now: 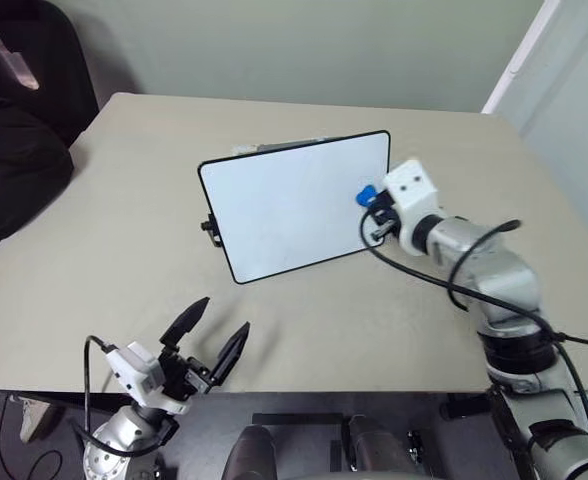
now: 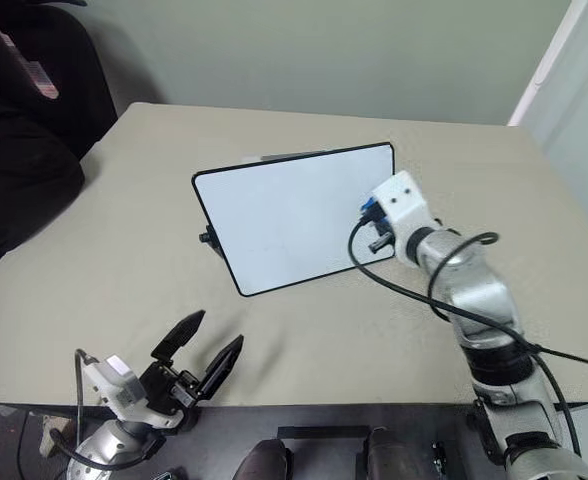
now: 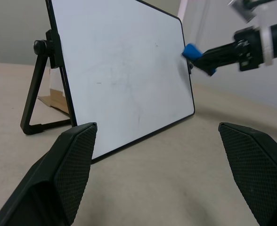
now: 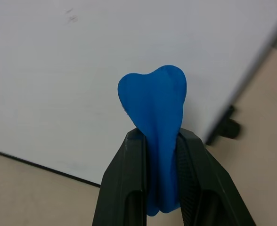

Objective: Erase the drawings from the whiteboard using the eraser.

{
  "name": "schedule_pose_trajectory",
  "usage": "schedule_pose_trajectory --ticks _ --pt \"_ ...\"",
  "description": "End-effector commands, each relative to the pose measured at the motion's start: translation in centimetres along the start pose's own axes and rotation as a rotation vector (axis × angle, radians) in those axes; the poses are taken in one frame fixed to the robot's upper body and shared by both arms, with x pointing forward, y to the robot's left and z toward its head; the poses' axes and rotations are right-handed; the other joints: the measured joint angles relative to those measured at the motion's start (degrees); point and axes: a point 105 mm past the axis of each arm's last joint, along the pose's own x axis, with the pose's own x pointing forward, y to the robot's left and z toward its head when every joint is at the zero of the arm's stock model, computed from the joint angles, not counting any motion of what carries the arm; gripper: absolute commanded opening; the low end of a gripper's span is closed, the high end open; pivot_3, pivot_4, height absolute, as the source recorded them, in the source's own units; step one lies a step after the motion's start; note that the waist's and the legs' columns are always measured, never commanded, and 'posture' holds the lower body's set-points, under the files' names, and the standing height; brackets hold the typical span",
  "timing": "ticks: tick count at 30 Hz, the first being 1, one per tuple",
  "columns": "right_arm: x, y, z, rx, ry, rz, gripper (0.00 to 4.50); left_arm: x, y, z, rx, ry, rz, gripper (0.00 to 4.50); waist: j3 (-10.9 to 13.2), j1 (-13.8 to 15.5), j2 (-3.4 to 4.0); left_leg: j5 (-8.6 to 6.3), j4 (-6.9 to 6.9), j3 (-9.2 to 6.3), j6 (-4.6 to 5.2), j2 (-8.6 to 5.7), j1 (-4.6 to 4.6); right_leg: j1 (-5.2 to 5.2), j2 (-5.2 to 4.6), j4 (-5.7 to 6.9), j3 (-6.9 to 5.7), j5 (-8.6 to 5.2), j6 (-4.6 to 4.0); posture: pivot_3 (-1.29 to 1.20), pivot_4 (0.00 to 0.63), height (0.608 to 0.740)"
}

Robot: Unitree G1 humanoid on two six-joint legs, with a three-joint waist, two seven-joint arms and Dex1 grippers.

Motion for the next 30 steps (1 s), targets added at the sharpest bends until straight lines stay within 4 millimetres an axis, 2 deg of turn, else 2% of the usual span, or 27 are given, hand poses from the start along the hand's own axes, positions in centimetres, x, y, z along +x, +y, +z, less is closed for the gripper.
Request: schedule_pose_trajectory --ticks 1,3,6,11,13,14,17,21,22,25,27,30 --pt "-2.9 -1.1 -0.1 0.066 -0.006 -0.030 0.60 0.3 -0.6 0.9 0.018 -0.032 -0.022 4.50 0.0 0.1 -0.01 -0.03 0.00 0.00 0.00 0.00 -0.01 0.00 0.00 -0.01 0.00 -0.04 0.06 0.00 0.150 0.740" --pt "-4.0 -1.3 -1.3 0.125 0.028 -0.031 0.60 0.3 -0.7 0.9 0.017 -0.032 -0.028 4.50 0.0 0.2 0.00 -0.11 0.00 0.01 -0.04 0.00 -0.02 0.00 -0.01 -0.01 0.01 -0.17 0.28 0.00 0.150 0.740" --pt "-5.5 -1.1 -4.2 0.191 0.133 -0.016 0.60 0.4 -1.1 0.8 0.014 -0.030 -0.041 4.50 0.0 0.2 -0.01 -0.17 -0.01 0.02 -0.02 0.00 -0.02 0.01 0.00 0.00 0.01 -0.25 0.42 0.00 0.150 0.740" --pt "-6.6 0.2 -9.3 0.246 0.319 0.002 0.60 0.5 -2.0 0.8 0.008 -0.033 -0.059 4.50 0.0 0.2 0.00 -0.24 -0.01 0.03 0.05 0.00 0.07 0.11 -0.01 0.01 0.01 -0.35 0.59 0.00 0.150 0.740" --pt "-6.7 0.3 -10.2 0.260 0.338 -0.014 0.60 0.5 -2.2 0.9 0.007 -0.034 -0.063 4.50 0.0 0.1 0.00 -0.25 -0.01 0.03 0.07 0.00 0.10 0.12 0.00 0.03 0.01 -0.35 0.59 0.00 0.150 0.740" --pt "-6.8 0.3 -10.3 0.261 0.337 -0.024 0.60 0.5 -2.3 0.9 0.006 -0.034 -0.063 4.50 0.0 0.1 0.01 -0.26 -0.01 0.03 0.10 0.00 0.11 0.13 0.01 0.05 0.01 -0.35 0.60 0.00 0.150 0.740" --pt "-7.0 -0.1 -10.4 0.269 0.329 -0.047 1.40 0.5 -2.5 0.9 0.005 -0.032 -0.067 4.50 0.0 0.0 0.02 -0.28 -0.01 0.03 0.19 0.00 0.13 0.19 0.04 0.11 0.01 -0.34 0.59 0.00 0.150 0.740" --pt "-7.6 -0.2 -9.8 0.253 0.276 -0.045 2.91 0.4 -2.6 0.8 0.003 -0.030 -0.067 4.50 0.0 0.1 0.02 -0.28 -0.01 0.02 0.29 0.00 0.20 0.23 0.06 0.10 0.01 -0.34 0.59 0.00 0.150 0.740" --pt "-7.8 0.0 -9.1 0.238 0.223 -0.035 3.13 0.3 -2.6 0.8 0.003 -0.030 -0.067 4.50 0.0 0.2 0.02 -0.28 -0.01 0.02 0.29 0.00 0.19 0.22 0.06 0.10 0.01 -0.34 0.59 0.00 0.150 0.740" --pt "-8.6 0.1 -7.5 0.206 0.088 -0.033 4.16 0.4 -2.8 0.8 0.002 -0.029 -0.069 4.50 0.0 0.3 0.02 -0.35 -0.01 0.02 0.41 0.00 0.15 0.22 0.06 0.09 0.01 -0.43 0.59 0.00 0.150 0.740" --pt "-9.5 0.1 -6.1 0.182 -0.054 -0.059 4.16 0.3 -2.9 0.8 0.001 -0.029 -0.071 4.50 0.0 0.4 0.01 -0.45 0.00 0.02 0.58 0.00 0.16 0.23 0.07 0.09 0.01 -0.49 0.59 0.00 0.150 0.740" --pt "-10.7 1.3 -4.8 0.214 -0.193 -0.007 4.16 0.3 -2.9 0.8 0.001 -0.026 -0.074 4.50 0.0 0.4 0.01 -0.54 0.00 0.02 0.75 0.00 0.17 0.24 0.08 0.09 0.01 -0.55 0.59 0.00 0.150 0.740"
